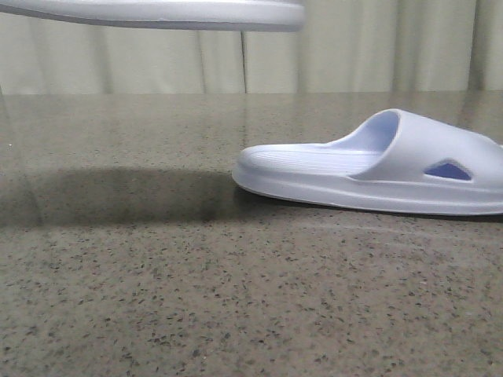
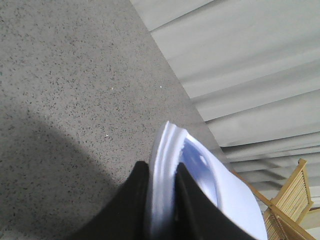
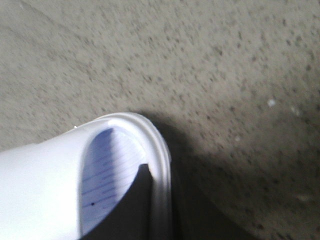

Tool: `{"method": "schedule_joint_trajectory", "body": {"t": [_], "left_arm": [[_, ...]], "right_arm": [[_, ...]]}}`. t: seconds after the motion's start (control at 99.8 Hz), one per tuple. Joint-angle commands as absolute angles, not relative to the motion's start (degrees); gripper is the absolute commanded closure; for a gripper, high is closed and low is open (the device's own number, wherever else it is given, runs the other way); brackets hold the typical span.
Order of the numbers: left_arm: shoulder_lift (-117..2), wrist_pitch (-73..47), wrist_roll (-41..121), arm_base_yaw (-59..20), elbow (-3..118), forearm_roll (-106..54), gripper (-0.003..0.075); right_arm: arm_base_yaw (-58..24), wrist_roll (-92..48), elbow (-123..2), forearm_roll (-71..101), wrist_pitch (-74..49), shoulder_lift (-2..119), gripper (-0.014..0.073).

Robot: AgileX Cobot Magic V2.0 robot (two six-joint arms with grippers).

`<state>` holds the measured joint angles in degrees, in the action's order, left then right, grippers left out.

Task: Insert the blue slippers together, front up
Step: 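Grasp the heel of the other slipper with the right gripper and lift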

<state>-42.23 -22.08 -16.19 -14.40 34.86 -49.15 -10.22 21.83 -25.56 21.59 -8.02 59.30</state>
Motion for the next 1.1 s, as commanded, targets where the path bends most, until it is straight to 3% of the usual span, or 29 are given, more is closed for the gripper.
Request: {"method": "schedule_joint_trajectory", "body": {"t": [0.0, 0.401, 1.092], "left_arm": [[-41.88, -19.65, -16.32, -14.82, 36.38, -51.13, 0.0704], [-41.88, -19.65, -16.32, -14.82, 36.38, -51.27, 0.0704], [-43.47, -19.65, -16.32, -14.82, 36.38, -51.31, 0.0704]], "right_arm": [[-10.07, 21.58, -27.32, 22.69, -1.20, 57.76, 0.0701], [-10.07, 21.58, -32.85, 22.77, 14.94, 47.20, 0.0701], [-10.07, 21.58, -39.10, 32.79, -17.60, 31.76, 0.0701]]}}
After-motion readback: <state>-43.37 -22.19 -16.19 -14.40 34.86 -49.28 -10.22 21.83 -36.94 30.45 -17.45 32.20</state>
